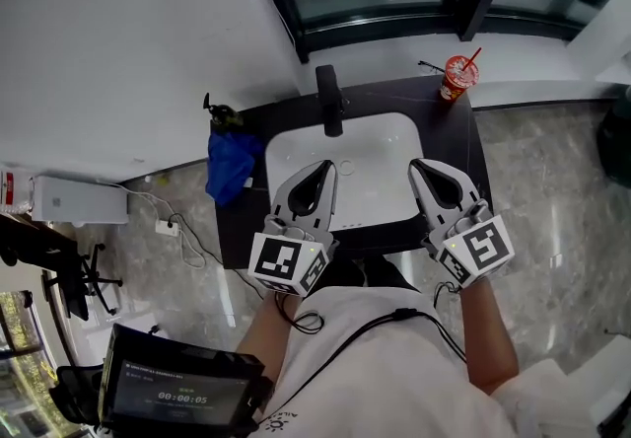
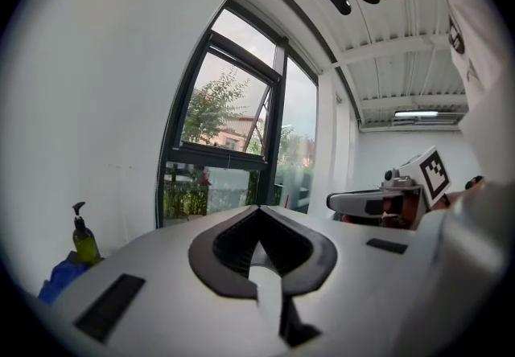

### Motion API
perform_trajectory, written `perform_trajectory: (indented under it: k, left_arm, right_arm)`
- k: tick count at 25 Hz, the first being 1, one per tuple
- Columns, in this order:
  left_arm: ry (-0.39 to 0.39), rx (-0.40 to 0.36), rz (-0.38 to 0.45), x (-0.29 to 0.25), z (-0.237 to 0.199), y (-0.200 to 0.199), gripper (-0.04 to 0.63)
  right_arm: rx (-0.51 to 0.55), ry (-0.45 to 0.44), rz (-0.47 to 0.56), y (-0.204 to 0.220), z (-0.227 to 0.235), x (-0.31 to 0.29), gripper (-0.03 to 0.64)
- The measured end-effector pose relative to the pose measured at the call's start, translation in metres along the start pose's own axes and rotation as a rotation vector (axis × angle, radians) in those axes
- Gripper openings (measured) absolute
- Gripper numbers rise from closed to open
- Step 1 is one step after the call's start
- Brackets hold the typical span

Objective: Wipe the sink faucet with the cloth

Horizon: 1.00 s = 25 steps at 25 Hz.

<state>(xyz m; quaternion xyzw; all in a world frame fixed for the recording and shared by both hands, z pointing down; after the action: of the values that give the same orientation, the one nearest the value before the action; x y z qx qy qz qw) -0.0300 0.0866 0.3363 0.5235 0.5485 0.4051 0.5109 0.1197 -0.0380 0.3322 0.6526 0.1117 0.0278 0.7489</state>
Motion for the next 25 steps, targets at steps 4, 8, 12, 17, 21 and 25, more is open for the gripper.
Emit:
perform_trajectory:
  k: [4,8,12,17,21,25]
  left_arm:
    - [0.065,-0.015,-0.031,-0.025,0.013,0.008,-0.008]
    - [0.153,-0.021,-0.070,-0.052,0.026,0.022,-0.008]
    - [0.282,-0.035,-0.144,-0.082,0.052,0.049,-0.008]
    - [0.511,-0.068,-0.261,-0.118,0.104,0.092,-0.008]
    - [0.638,-0.114,-0.347,-0.130,0.139,0.122,-0.008]
    - [0.724,-0.126,-0.419,-0.136,0.164,0.147,-0.008]
  right_arm:
    - [-0.017,0.055,-0.010,0.010,0.017,0.012,0.003]
    - [-0.044,0.162,-0.025,0.025,0.035,0.030,0.003]
    - [-0.089,0.306,-0.060,0.057,0.058,0.059,0.003]
    - [-0.144,0.482,-0.161,0.112,0.074,0.106,0.003]
    - [-0.195,0.551,-0.212,0.140,0.076,0.128,0.003]
    - [-0.232,0.581,-0.260,0.165,0.077,0.141,0.003]
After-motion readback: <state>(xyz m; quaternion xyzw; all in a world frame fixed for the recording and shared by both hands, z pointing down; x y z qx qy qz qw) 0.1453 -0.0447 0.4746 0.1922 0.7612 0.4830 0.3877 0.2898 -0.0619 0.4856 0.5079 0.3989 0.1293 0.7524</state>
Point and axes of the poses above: the fingertips, and each gripper's own axes: x backward along the fingers, z to its right, y out of its underside, the point moved 6 cm from there along x, backward along the fingers, and after that the axes turned 3 degrees about y, right-handed, at the moved point
